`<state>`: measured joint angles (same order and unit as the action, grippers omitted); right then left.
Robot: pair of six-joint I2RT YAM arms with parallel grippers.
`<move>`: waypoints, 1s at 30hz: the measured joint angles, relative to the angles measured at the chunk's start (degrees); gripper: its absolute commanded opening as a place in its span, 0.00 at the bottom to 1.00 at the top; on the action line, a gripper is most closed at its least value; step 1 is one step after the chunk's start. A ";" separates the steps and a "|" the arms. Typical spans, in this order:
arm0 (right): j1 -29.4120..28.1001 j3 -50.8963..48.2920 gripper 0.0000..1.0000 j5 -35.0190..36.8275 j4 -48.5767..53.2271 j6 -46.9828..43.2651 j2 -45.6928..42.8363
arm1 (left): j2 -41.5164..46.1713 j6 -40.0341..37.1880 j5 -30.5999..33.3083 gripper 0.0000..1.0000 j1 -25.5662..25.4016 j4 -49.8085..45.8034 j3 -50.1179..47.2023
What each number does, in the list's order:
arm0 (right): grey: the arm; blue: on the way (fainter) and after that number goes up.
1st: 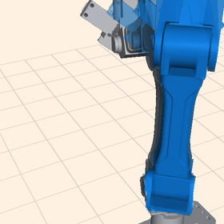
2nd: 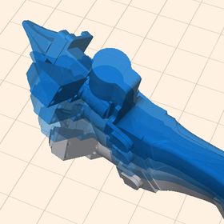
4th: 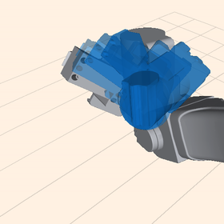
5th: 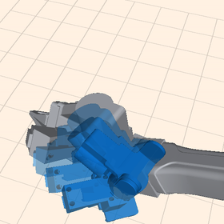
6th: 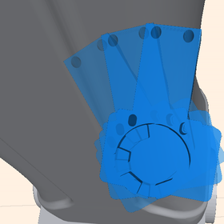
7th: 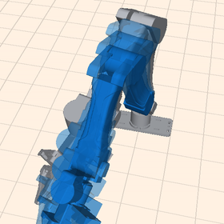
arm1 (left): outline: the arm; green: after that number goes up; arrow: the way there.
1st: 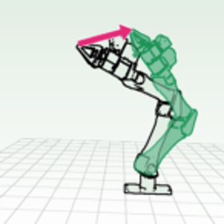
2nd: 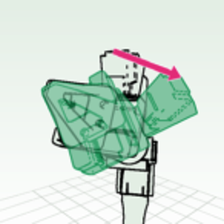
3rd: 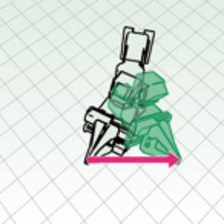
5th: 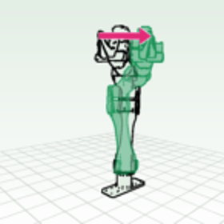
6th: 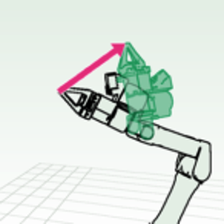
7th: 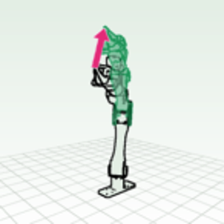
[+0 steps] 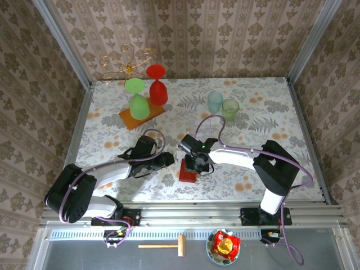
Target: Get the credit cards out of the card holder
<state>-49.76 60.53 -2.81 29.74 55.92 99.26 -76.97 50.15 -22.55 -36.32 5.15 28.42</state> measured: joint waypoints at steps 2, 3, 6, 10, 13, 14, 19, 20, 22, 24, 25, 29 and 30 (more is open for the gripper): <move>0.48 -1.53 0.08 -0.90 -1.77 0.02 -1.01 | -0.63 0.26 0.35 0.44 -0.83 0.02 1.22; 0.76 -2.38 0.08 -1.42 -2.80 0.00 -1.51 | -0.98 0.44 0.52 0.43 -1.16 0.09 1.70; 1.66 -5.07 0.08 -3.13 -6.03 0.04 -3.10 | -2.47 1.20 0.63 0.43 -1.81 0.59 2.75; 3.06 -8.68 0.08 -5.62 -10.56 0.07 -5.16 | -4.61 1.95 0.87 0.43 -2.23 0.83 3.82; 4.09 -11.10 0.08 -7.13 -13.57 0.17 -6.45 | -5.44 2.38 0.98 0.43 -2.69 0.66 4.81; 4.48 -11.89 0.08 -7.56 -14.67 0.26 -6.95 | -5.64 2.40 0.98 0.43 -2.89 0.63 5.20; 5.88 -14.73 0.10 -8.66 -17.99 0.28 -8.94 | -6.32 2.62 1.05 0.43 -3.15 0.31 6.84; 6.03 -14.99 0.12 -8.70 -18.12 0.26 -9.14 | -6.51 2.62 1.05 0.43 -3.15 0.24 7.13; 6.29 -15.21 0.17 -8.66 -18.18 0.26 -9.25 | -6.88 2.62 1.20 0.43 -3.15 0.13 7.67; 6.54 -15.26 0.21 -8.37 -17.51 0.22 -9.25 | -7.02 2.62 1.20 0.43 -3.15 0.11 7.93; 6.67 -15.26 0.23 -8.22 -17.07 0.22 -9.25 | -7.04 2.60 1.20 0.43 -3.15 0.02 8.02; 6.75 -15.23 0.25 -7.43 -14.53 0.00 -9.55 | -7.39 2.60 1.20 0.43 -3.15 -0.02 8.26; 6.75 -15.23 0.25 -7.04 -13.75 -0.02 -9.73 | -7.54 2.60 1.18 0.43 -3.15 -0.04 8.33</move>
<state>-43.00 45.30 -9.85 15.99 55.90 89.54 -84.51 52.75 -21.37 -39.46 5.10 36.75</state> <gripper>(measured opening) 0.245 0.432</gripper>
